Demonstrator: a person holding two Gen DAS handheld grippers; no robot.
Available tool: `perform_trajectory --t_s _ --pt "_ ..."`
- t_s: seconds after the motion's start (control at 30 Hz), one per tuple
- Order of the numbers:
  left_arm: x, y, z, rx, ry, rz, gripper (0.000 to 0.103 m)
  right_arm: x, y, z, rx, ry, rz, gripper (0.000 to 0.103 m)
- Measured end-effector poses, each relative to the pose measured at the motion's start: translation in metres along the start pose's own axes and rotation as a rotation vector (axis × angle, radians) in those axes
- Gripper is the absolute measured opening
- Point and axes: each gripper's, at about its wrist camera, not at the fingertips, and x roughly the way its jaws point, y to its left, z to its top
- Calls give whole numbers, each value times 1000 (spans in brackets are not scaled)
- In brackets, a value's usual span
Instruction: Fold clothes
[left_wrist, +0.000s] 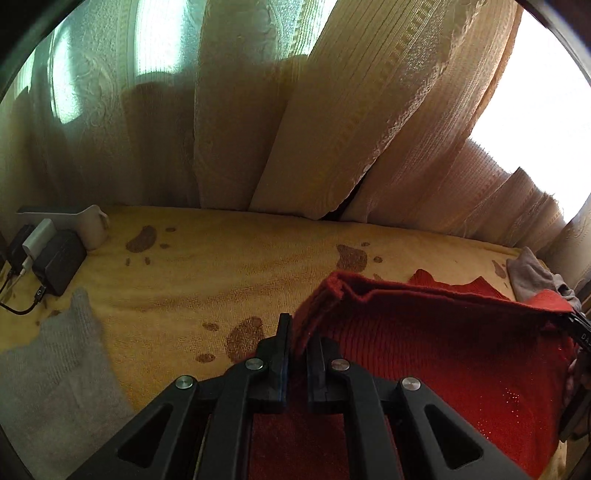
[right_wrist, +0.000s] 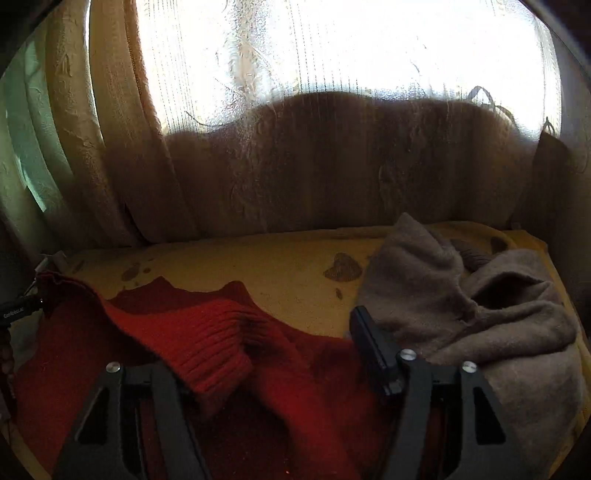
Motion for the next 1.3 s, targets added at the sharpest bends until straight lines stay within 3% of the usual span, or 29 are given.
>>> perform_trajectory --t_s 0.1,0.23,0.37,0.4,0.57,0.7,0.83,0.97,1.13,1.3 --pt "12 6 1 -31 37 10 7 -8 -10 8 46 -31 13 85" --pt "27 12 2 -57 99 51 11 -8 -8 17 15 -19 -38 85" --pt "31 18 -4 -68 100 102 12 21 -4 20 -21 166 -8 87" --pt "31 20 -6 -71 97 109 12 24 -3 19 -33 178 -16 87" --pt "32 28 -10 -111 76 125 16 3 -5 32 -87 145 -34 89" --pt "30 31 -12 -132 64 134 23 -6 -20 46 -45 133 -62 103" --pt "28 34 -14 -150 56 143 30 -7 -20 51 -7 149 -7 103" --pt "26 35 -17 -161 44 161 31 -9 -10 50 -31 132 -16 103" --pt "21 37 -23 -184 25 189 31 3 -27 49 83 168 23 103" --pt "23 43 -20 -193 27 187 31 -12 -40 48 132 67 -67 103"
